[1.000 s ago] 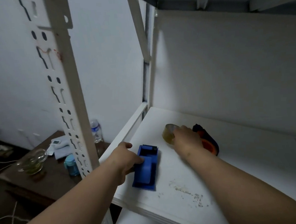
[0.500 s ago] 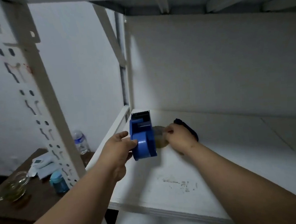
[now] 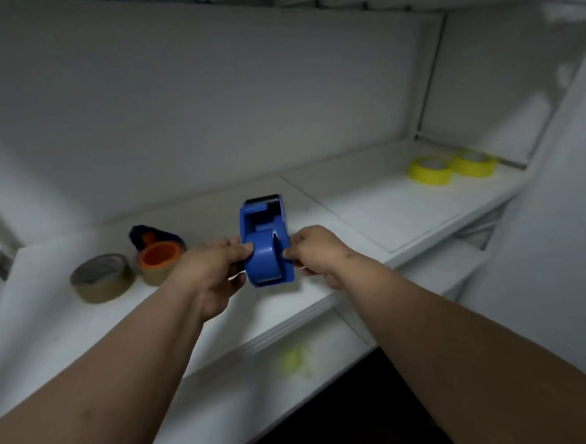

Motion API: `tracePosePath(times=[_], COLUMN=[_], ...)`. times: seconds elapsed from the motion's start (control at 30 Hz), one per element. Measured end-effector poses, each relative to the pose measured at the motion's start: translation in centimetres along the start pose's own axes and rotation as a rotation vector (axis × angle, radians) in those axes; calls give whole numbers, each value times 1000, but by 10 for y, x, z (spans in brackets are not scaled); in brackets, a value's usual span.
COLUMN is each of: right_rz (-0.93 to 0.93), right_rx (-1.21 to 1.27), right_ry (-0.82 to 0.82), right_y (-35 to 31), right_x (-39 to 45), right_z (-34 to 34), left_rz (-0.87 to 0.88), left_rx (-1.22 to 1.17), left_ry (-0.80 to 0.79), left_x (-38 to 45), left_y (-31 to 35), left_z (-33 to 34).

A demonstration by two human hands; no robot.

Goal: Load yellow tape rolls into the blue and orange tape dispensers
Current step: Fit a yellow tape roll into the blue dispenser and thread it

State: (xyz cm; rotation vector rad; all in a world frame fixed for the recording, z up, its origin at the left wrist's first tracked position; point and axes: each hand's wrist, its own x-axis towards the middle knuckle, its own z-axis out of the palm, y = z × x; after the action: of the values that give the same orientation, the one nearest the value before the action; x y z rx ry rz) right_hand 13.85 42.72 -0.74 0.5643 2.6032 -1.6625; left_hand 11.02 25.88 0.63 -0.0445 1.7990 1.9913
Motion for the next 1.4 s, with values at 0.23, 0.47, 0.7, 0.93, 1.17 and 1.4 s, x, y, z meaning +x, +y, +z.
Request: tracePosePath(times=[0.23, 0.47, 0.7, 0.93, 1.17, 1.4], right_rz=[65, 113, 151, 170, 181, 46], right_rx=[65, 57, 125, 73, -126, -545], right_ry=[171, 273, 262, 273, 357, 283], right_y=[78, 139, 169, 192, 220, 239], right_x=[-4, 1, 35, 116, 187, 273], right_z=[-129, -278, -358, -415, -471, -490], left_rz=[10, -9, 13, 46, 5, 27], left_rx=[171, 243, 269, 227, 69, -11], left_ry=[-185, -303, -343, -324, -218, -5], left_x=[23, 52, 99, 190, 271, 316], left_y=[-20, -32, -31, -18, 11, 15], left_z=[139, 293, 383, 444, 483, 489])
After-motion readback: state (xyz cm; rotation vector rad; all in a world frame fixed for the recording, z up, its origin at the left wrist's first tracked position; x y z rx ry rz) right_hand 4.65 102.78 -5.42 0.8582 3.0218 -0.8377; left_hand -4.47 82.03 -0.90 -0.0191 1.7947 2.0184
